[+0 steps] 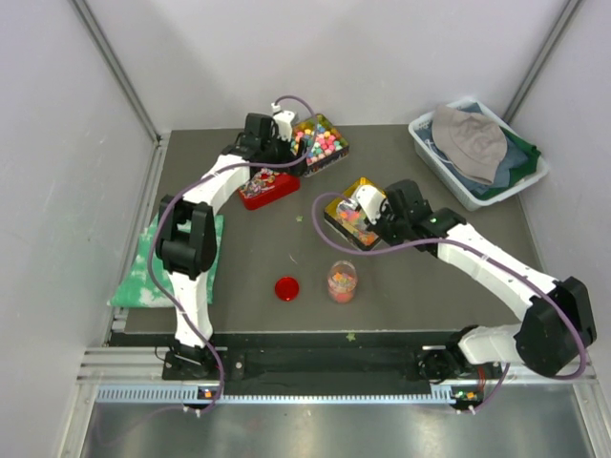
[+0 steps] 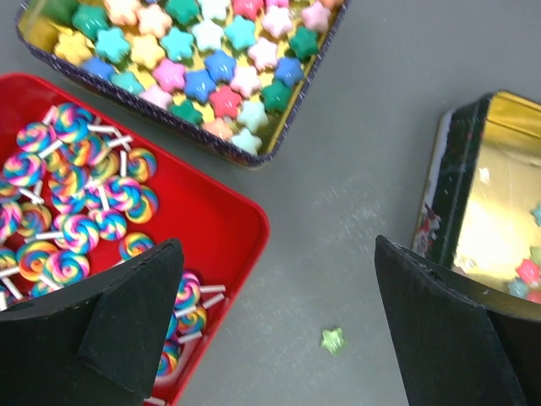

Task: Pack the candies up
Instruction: Scoop the fake candies from the storage box.

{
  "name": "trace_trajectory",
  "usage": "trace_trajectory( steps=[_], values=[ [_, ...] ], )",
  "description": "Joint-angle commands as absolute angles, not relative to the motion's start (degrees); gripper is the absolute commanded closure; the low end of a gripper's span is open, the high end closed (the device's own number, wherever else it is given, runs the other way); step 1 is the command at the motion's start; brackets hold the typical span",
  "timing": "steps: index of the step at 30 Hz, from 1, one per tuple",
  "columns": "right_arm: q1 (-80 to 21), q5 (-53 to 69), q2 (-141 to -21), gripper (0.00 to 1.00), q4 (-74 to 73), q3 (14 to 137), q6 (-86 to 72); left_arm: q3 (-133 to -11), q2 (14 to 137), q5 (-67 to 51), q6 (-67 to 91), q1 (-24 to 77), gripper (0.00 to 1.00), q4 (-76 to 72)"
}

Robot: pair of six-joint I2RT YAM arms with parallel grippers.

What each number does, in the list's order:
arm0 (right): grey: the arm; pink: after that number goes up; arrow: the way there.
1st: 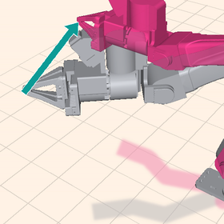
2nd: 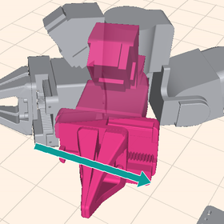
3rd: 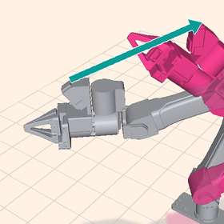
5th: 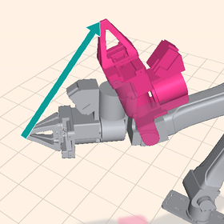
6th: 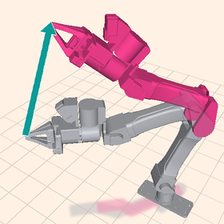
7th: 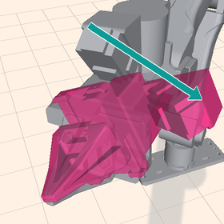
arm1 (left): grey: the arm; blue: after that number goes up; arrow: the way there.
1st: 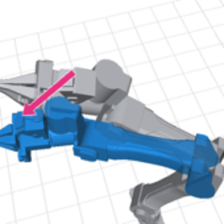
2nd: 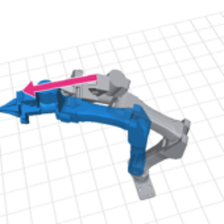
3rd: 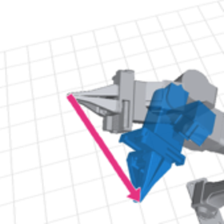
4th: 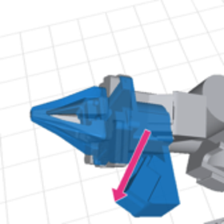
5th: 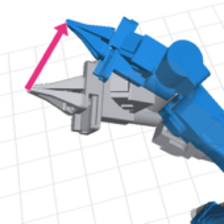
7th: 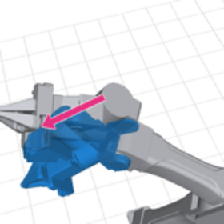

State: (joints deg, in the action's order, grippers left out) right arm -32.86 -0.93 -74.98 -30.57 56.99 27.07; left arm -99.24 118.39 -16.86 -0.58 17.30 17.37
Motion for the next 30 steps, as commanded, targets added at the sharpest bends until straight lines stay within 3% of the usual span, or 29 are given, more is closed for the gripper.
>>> trace_trajectory(
  steps=[1,22,30],
  values=[
    [-31.5,8.5,-71.2,1.0,-32.8,57.7,25.2,-97.0,111.5,-19.8,-1.1,17.2,0.01,17.3],
    [-31.7,7.7,-60.4,1.0,-57.8,62.8,42.0,-90.2,103.1,-15.4,-7.6,14.5,0.01,26.5],
    [-36.6,1.5,-58.1,1.0,-62.2,62.7,45.6,-89.6,101.1,-13.7,-9.8,13.5,0.01,29.6]
  ],
)
